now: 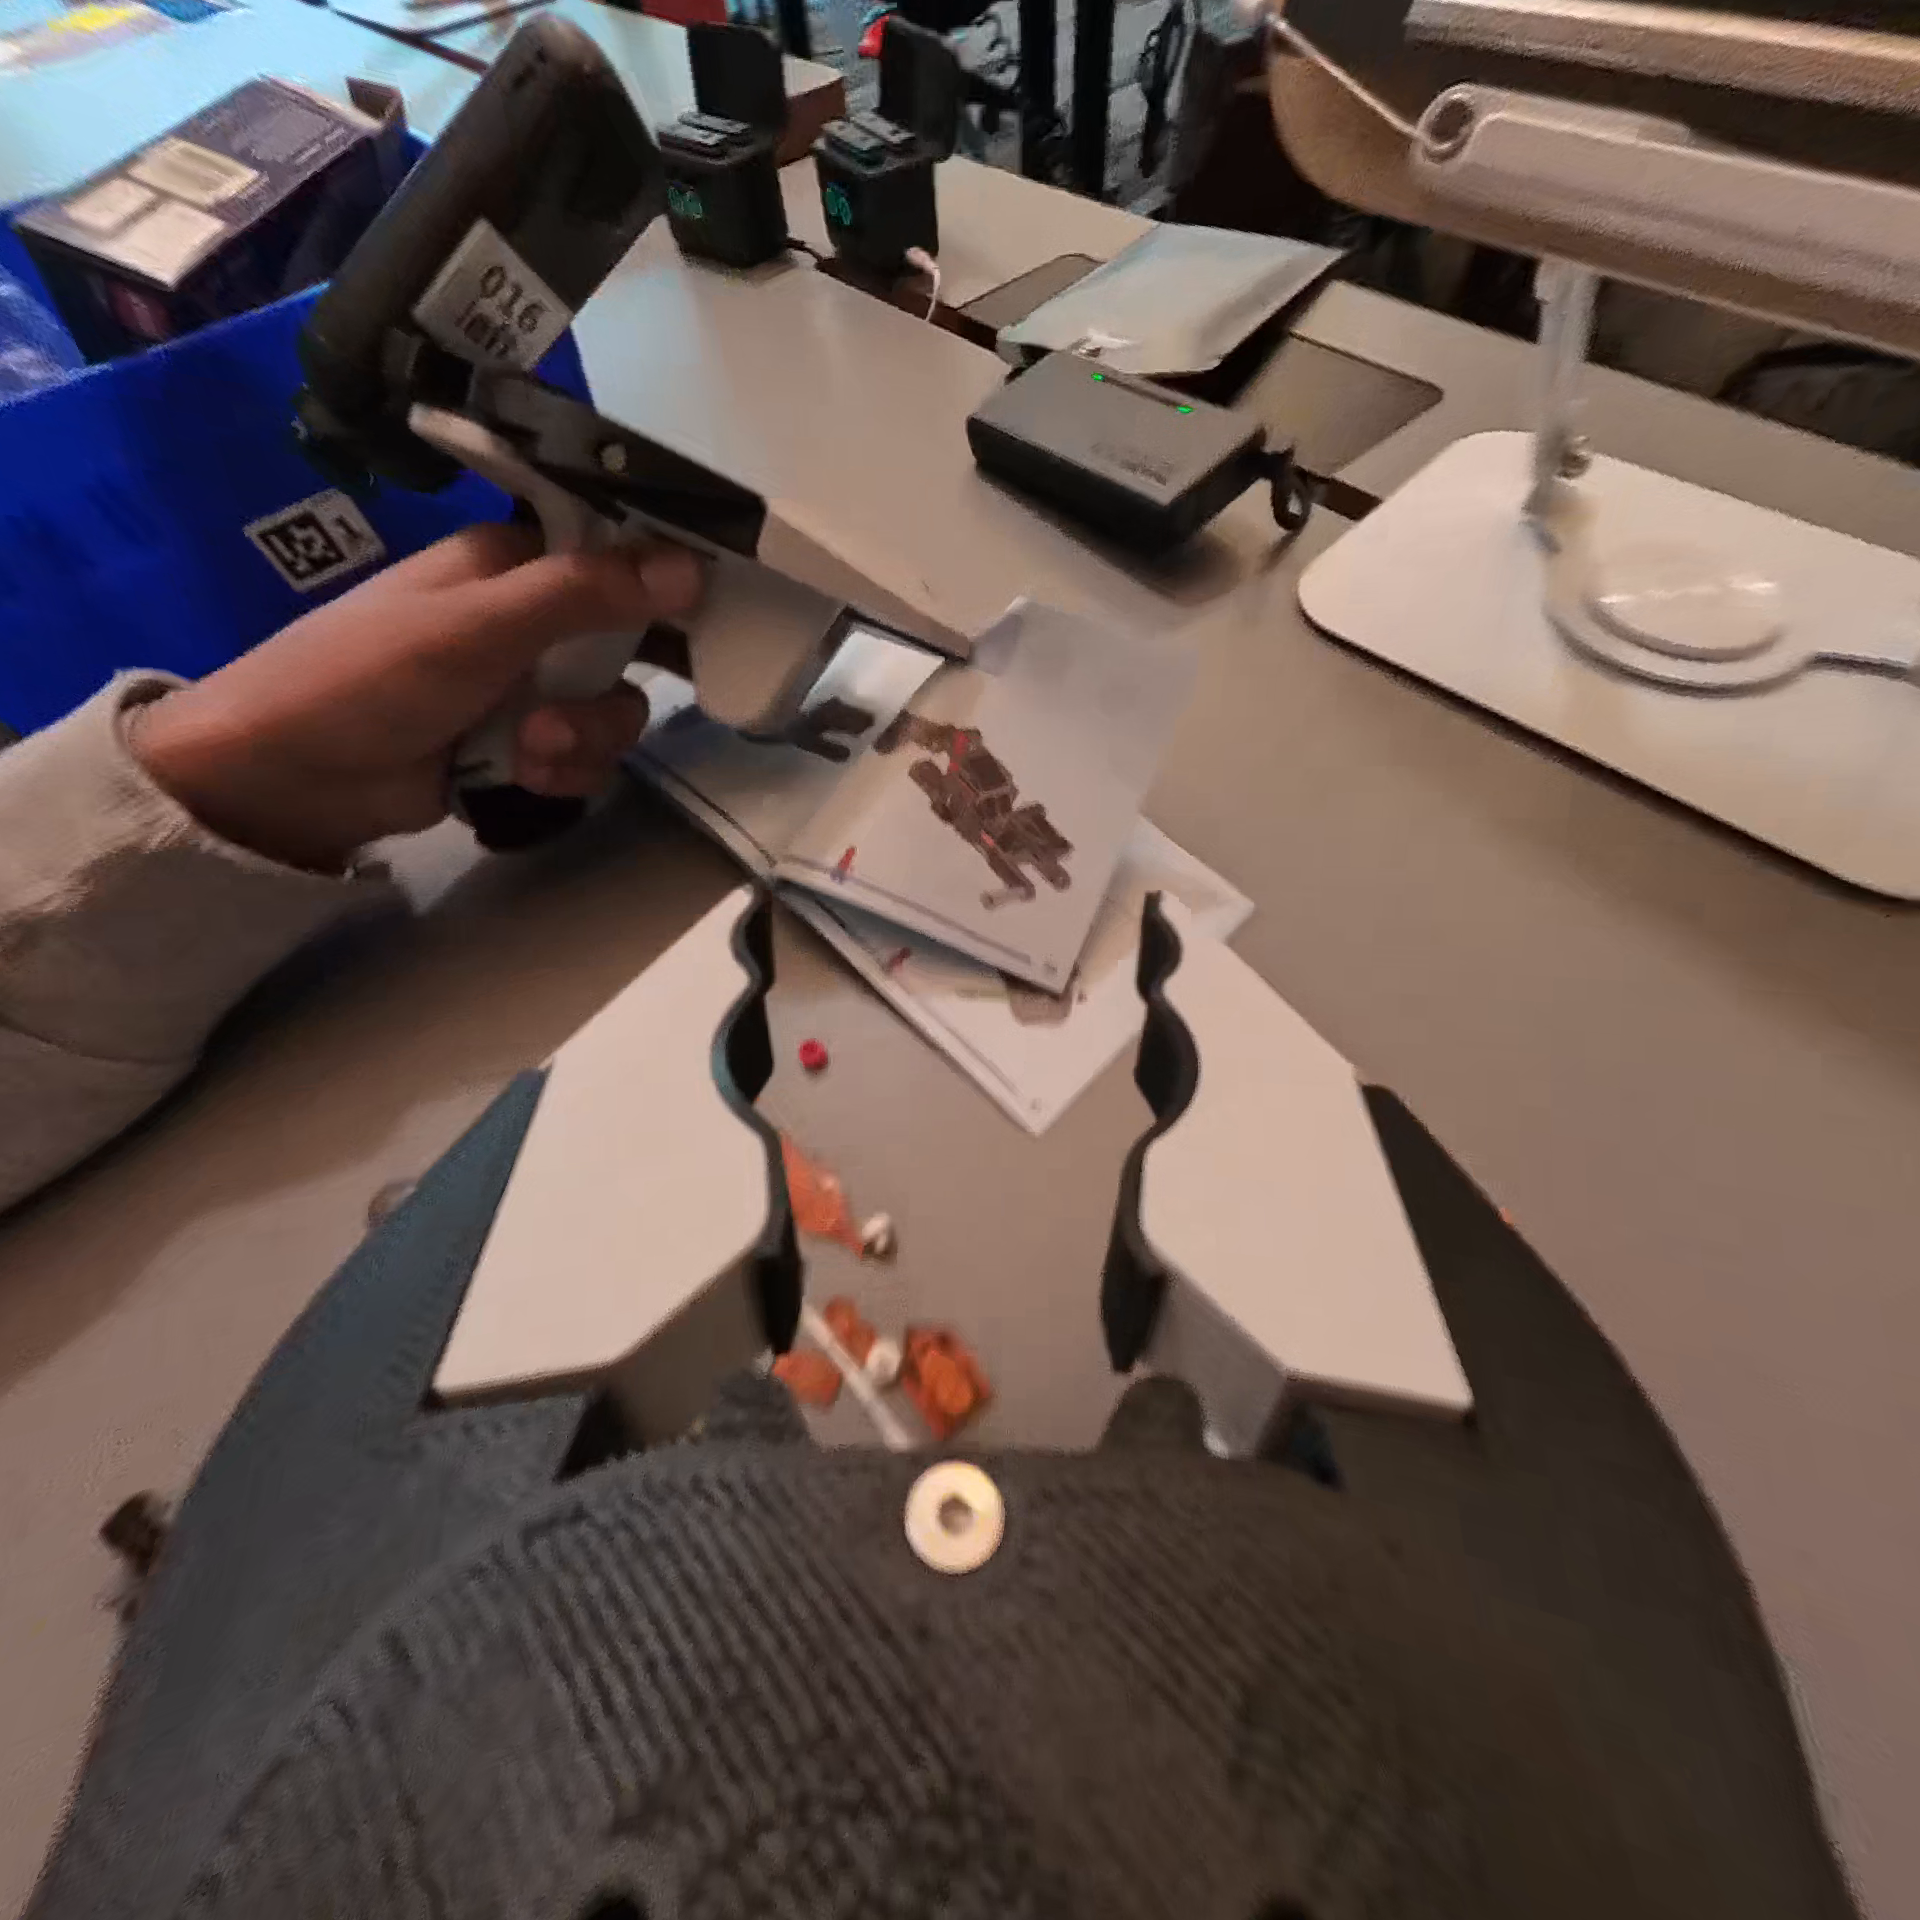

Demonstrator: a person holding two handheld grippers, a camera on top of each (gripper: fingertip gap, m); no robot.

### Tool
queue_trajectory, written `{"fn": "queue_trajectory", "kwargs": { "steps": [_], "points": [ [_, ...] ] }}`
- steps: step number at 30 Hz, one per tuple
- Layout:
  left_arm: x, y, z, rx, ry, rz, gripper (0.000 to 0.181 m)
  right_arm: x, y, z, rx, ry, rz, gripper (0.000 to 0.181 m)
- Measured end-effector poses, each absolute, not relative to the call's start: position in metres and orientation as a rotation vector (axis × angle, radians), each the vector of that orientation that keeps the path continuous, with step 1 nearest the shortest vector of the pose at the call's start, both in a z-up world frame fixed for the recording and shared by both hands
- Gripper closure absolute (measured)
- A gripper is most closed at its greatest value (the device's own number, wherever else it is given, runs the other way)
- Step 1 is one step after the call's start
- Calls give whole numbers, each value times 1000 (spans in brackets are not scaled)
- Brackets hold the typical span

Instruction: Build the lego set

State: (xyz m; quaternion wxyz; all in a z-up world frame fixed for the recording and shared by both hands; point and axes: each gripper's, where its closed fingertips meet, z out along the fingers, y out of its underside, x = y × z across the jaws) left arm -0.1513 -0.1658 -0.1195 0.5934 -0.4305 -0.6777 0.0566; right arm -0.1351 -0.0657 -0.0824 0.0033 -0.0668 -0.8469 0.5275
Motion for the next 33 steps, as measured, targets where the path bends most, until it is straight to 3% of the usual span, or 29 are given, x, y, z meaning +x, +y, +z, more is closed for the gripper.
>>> {"fn": "queue_trajectory", "kwargs": {
  "steps": [5,9,18,24,28,33],
  "points": [
    [-152,-167,-120,-999,-1569,126,180,-191,-112,-101,-268,-2646,1657,115],
    [-152,-165,-117,-998,-1550,113,180,-183,-133,-125,-481,-2980,1753,109],
    [-154,-164,-122,-1005,-1550,102,180,-145,-121,-95,-368,-3168,2068,145],
    [-152,-165,-116,-997,-1526,118,178,-119,-123,-89,-281,-3190,2160,136],
    [-147,-174,-99,-941,-1473,136,157,-101,-129,-94,-238,-3194,2123,125],
    [-140,-183,-86,-930,-1445,165,150,-88,-136,-108,-156,-3185,1981,119]
  ]
}}
